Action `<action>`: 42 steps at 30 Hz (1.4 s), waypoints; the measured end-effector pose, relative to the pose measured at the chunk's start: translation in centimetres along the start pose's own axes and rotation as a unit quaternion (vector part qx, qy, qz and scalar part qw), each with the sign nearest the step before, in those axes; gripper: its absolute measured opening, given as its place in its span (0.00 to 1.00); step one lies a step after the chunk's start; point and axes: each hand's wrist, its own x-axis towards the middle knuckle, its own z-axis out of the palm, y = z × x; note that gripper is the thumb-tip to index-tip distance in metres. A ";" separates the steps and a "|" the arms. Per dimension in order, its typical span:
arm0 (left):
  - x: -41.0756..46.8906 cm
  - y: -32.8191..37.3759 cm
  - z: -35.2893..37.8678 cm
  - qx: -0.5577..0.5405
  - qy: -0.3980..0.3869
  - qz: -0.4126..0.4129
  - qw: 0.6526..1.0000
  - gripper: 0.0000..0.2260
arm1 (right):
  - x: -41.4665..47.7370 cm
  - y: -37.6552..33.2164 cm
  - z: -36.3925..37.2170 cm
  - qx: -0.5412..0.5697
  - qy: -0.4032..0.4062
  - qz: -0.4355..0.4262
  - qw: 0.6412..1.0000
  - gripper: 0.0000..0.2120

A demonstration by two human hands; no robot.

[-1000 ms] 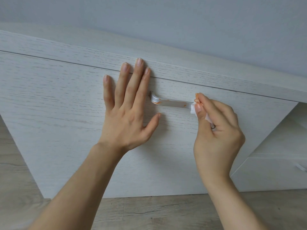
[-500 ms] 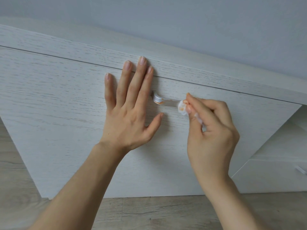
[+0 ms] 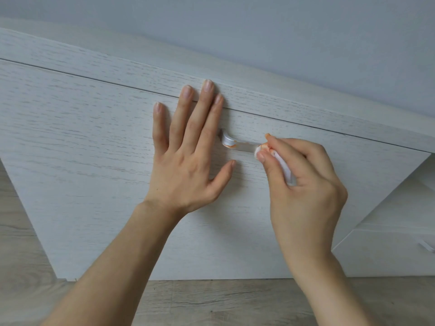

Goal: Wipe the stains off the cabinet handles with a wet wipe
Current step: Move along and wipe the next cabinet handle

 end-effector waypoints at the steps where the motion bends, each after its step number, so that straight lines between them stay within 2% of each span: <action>1: 0.0 0.0 0.0 0.000 0.000 0.000 1.000 0.35 | 0.1 0.1 -0.1 0.001 0.003 0.004 1.000 0.07; 7: 0.0 0.0 0.0 0.000 0.001 0.000 1.000 0.35 | -0.1 0.0 0.2 0.007 0.001 -0.016 1.000 0.06; 11: 0.1 0.0 -0.1 0.002 -0.006 0.002 1.000 0.35 | 0.0 1.1 -0.5 0.048 0.045 0.046 0.997 0.07; 17: 0.1 0.0 -0.1 0.001 -0.008 0.004 1.000 0.35 | -0.6 0.8 0.2 -0.035 0.023 -0.013 0.999 0.11; 22: 0.0 0.0 -0.1 0.000 -0.008 0.003 1.000 0.35 | -0.6 0.4 0.7 -0.023 0.007 -0.070 0.997 0.08; 28: 0.0 0.0 -0.4 -0.008 -0.011 0.008 1.000 0.35 | -0.7 0.2 1.1 -0.017 0.005 -0.076 0.997 0.08; 31: -0.1 -0.5 -0.9 -0.009 -0.012 0.020 1.000 0.32 | -0.4 0.6 0.2 0.049 0.018 -0.012 0.999 0.09; 33: -0.3 -1.2 -1.3 0.004 -0.006 0.030 1.000 0.30 | -0.3 0.8 0.0 0.054 0.023 0.004 0.998 0.10; 39: -0.6 -2.2 -1.6 0.003 -0.005 0.045 0.999 0.28 | -0.8 0.3 1.2 -0.023 0.012 -0.064 0.998 0.09; 42: -0.7 -1.9 -1.2 -0.001 0.003 0.040 0.999 0.29 | -0.6 0.3 1.2 -0.018 0.019 -0.067 0.997 0.08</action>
